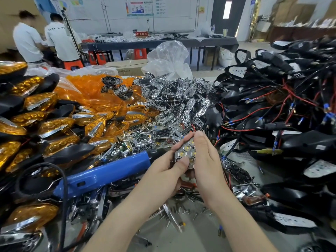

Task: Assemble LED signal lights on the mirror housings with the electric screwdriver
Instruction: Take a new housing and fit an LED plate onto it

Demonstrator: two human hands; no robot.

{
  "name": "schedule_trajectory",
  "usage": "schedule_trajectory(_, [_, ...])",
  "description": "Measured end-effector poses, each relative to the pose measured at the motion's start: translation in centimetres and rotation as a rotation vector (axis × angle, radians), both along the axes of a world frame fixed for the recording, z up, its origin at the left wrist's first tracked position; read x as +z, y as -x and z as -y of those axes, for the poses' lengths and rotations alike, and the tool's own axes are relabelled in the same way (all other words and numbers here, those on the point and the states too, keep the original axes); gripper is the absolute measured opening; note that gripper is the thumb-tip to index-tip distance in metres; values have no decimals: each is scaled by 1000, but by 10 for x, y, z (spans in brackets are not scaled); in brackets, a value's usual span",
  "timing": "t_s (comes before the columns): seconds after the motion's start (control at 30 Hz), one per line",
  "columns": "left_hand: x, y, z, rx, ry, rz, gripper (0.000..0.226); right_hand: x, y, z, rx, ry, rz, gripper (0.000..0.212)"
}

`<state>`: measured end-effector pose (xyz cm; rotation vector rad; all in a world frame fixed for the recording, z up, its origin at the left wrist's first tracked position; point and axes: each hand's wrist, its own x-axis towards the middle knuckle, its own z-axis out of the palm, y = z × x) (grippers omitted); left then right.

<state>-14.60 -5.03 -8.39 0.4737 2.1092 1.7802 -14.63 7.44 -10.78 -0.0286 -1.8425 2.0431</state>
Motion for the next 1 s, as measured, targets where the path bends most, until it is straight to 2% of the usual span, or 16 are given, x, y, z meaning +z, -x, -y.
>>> schedule_trajectory(0.2, [1,1,0,-88,-175,193,20,1,-1,-8,118,328,98,35])
schedule_trajectory(0.3, [-4,4,-1,-148,-177,193,17,2,-1,-12,174,388,129,37])
schedule_trajectory(0.47, [-7,11,3,-142,-128,158,20,-5,4,-13,138,183,119,19])
schedule_trajectory(0.53, [-9,15,4,-95,-96,131,15,-7,4,-9,123,107,87,19])
schedule_trajectory(0.6, [-12,16,6,-67,-59,109,19,-6,3,-6,103,26,60,21])
schedule_trajectory(0.77, [-17,13,4,-18,-26,82,19,-2,-2,0,88,-52,49,19])
schedule_trajectory(0.9, [-20,11,3,11,-46,60,33,0,-8,5,65,-128,21,19])
schedule_trajectory(1.0, [-21,11,5,25,-68,68,35,0,-9,5,75,-156,8,19])
